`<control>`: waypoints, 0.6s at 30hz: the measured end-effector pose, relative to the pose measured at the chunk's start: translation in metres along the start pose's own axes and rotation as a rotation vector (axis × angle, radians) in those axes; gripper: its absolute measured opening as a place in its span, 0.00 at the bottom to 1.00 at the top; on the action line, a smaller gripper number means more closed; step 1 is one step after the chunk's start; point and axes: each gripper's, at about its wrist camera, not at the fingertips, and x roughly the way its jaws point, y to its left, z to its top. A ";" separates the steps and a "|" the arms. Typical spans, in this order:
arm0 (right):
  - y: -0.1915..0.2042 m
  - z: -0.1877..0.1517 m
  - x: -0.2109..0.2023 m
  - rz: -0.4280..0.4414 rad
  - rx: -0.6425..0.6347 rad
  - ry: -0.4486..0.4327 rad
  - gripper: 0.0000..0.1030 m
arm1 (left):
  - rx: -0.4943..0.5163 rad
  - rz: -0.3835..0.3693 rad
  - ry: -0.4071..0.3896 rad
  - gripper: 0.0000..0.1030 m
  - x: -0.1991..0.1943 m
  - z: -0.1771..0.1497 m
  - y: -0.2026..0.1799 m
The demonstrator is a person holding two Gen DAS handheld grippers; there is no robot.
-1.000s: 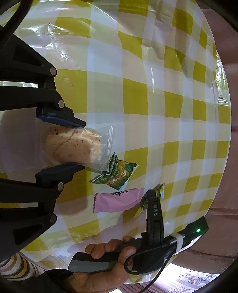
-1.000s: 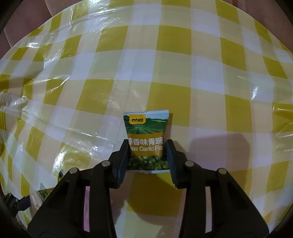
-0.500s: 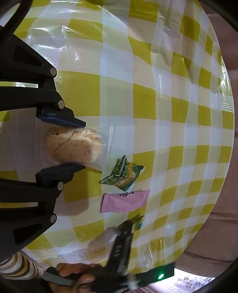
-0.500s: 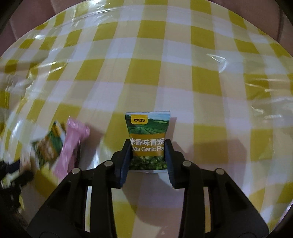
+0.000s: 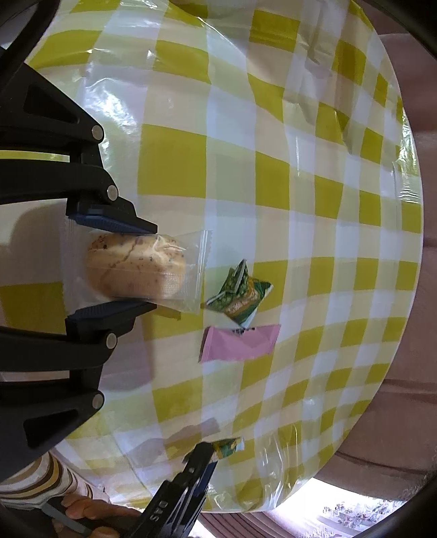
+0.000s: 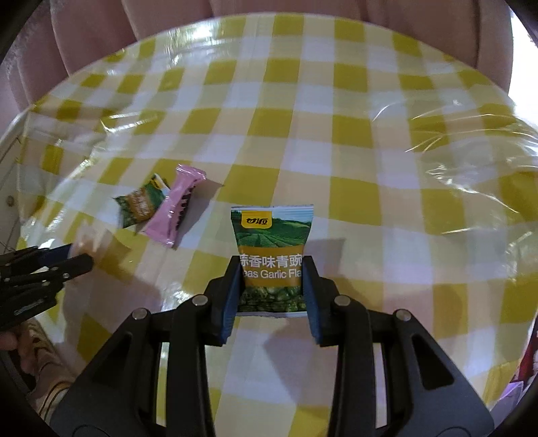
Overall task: Organize snacks
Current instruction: 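Lift the cracker packet with left tool while right lifts the green pea packet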
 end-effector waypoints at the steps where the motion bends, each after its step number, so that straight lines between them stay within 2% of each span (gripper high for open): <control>1: 0.000 -0.002 -0.007 0.003 -0.001 -0.012 0.38 | 0.000 -0.002 -0.005 0.37 -0.003 -0.002 -0.002; 6: -0.006 -0.015 -0.031 0.021 0.020 -0.035 0.38 | 0.008 0.014 -0.029 0.37 -0.015 -0.008 -0.012; 18: -0.024 -0.050 -0.084 0.048 0.054 -0.098 0.38 | 0.001 -0.021 -0.076 0.37 -0.045 -0.028 -0.041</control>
